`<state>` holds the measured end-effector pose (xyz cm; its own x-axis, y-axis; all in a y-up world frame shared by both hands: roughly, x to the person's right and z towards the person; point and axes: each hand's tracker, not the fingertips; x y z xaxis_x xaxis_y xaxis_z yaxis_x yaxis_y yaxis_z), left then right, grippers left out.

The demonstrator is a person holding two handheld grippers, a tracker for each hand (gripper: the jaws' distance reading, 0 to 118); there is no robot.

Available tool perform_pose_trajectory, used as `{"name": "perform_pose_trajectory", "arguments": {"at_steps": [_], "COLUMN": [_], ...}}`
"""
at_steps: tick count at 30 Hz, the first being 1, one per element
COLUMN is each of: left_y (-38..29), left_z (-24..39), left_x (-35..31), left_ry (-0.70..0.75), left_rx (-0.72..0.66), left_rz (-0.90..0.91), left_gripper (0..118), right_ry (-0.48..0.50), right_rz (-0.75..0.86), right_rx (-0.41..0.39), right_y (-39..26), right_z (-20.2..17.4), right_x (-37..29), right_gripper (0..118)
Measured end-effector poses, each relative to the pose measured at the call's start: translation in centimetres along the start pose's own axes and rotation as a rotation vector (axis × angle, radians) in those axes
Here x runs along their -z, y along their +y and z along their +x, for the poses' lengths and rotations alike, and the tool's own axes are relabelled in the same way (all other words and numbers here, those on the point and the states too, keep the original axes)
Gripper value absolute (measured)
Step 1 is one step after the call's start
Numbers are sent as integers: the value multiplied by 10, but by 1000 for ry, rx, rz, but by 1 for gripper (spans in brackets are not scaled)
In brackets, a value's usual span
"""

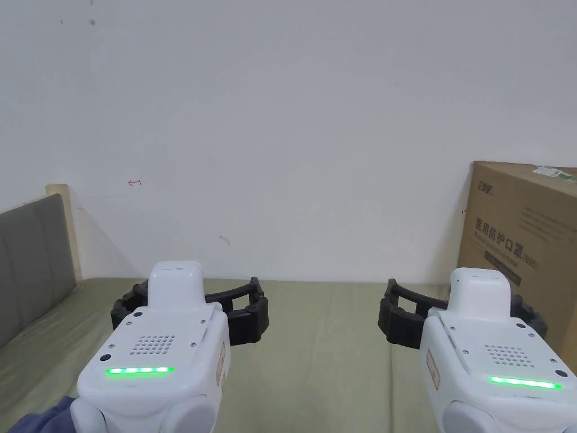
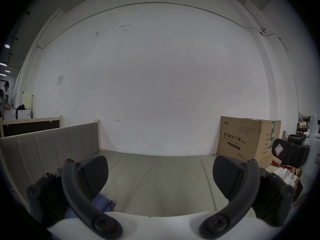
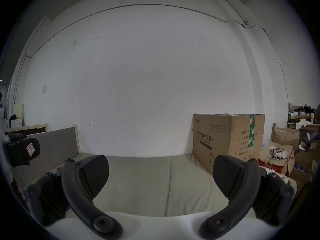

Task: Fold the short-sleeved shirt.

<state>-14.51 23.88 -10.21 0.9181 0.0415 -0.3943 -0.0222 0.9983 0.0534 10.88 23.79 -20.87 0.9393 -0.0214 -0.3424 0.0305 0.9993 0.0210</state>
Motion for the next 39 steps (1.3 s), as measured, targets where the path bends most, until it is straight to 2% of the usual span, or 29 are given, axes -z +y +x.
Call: {"name": "perform_pose_trajectory", "arguments": {"at_steps": [24, 26, 27, 28, 29, 30, 31, 32, 33, 35, 39], "left_y": [-1, -2, -3, -3, -4, -4, -4, -6, -8, -11, -14], "left_z": [-1, -1, -1, -1, -1, -1, -1, -1, -2, -6, 3], "left_x": [0, 1, 0, 0, 0, 0, 4, 7, 8, 7, 2], "left_ry": [-50, -47, -47, -48, -58, -63, -57, -45, -33, -77, -85], "left_rx": [10, 15, 21, 29, 27, 22, 14, 12, 8, 2, 83], "left_rz": [-30, -33, -35, -40, -46, -61, -94, -136, -144, -134, -117], "left_gripper": [118, 116, 109, 83, 83, 72, 46, 11, 2, 1, 1], "right_ry": [-7, 1, 8, -18, -54, -27, 8, -10, -47, -23, -24], "right_rz": [15, 12, 13, -15, -69, -59, -66, -85, -81, -82, -59], "right_rx": [-10, -7, 10, 14, 8, 22, 65, 86, 121, 179, 96], "right_y": [-2, -3, -4, -3, -2, -2, -5, -6, -8, -11, -12], "right_z": [-1, -1, -1, -2, -3, -2, 2, 7, 11, 18, 27], "right_x": [-5, -5, -5, -5, -3, -2, -1, 1, 0, -2, -5], "right_gripper": [117, 116, 113, 96, 96, 87, 59, 12, 1, 1, 1]}}
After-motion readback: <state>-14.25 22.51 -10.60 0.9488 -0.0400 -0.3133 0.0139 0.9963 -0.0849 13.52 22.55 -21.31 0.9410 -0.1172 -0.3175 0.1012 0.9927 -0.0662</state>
